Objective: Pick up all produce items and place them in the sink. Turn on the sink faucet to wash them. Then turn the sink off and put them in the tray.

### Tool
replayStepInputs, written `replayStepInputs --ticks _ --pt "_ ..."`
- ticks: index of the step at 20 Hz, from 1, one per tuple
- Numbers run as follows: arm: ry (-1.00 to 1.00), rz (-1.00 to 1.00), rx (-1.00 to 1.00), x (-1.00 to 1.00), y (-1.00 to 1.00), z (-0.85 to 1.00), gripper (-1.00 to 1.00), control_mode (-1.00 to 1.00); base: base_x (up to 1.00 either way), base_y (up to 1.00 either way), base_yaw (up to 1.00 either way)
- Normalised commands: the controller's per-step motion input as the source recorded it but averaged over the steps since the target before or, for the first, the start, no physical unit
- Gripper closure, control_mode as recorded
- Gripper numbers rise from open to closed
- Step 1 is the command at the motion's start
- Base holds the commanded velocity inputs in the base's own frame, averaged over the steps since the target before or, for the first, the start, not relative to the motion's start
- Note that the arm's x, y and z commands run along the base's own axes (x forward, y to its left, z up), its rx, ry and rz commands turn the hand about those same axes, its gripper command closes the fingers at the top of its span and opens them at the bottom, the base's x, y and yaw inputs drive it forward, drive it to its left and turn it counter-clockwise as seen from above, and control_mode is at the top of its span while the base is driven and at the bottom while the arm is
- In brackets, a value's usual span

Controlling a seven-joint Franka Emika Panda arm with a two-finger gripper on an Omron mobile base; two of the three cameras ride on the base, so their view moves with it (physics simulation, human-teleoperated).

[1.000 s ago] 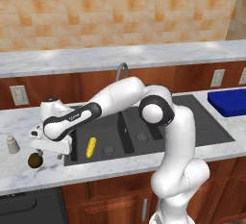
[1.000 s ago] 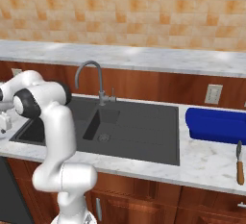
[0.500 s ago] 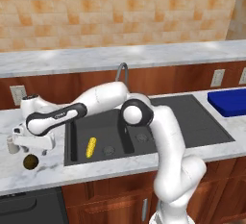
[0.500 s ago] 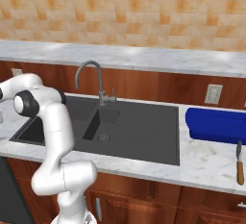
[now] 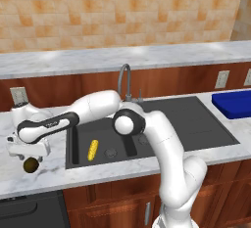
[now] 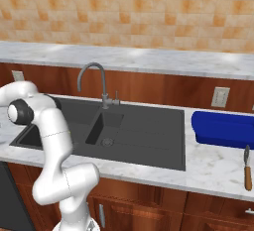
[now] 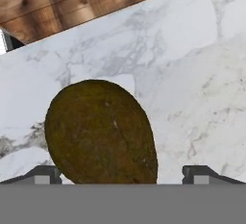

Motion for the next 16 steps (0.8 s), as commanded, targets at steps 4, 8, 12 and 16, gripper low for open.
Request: replayStepInputs --ticks 4,8,12,16 --pt "0.0 0.0 0.04 -0.27 0.0 -0.19 -1.0 -1.0 0.0 0.0 0.0" --pt "-0.03 0.0 0.08 -0.46 0.0 -0.03 -1.0 -1.0 0.0 0.0 0.0" --pt "-0.01 0.0 0.03 -0.21 0.0 -0.4 -1.0 -1.0 0.0 0.0 0.0" --pt "0.0 0.0 0.0 0.0 0.0 -0.51 1.0 -1.0 0.0 0.0 0.0"
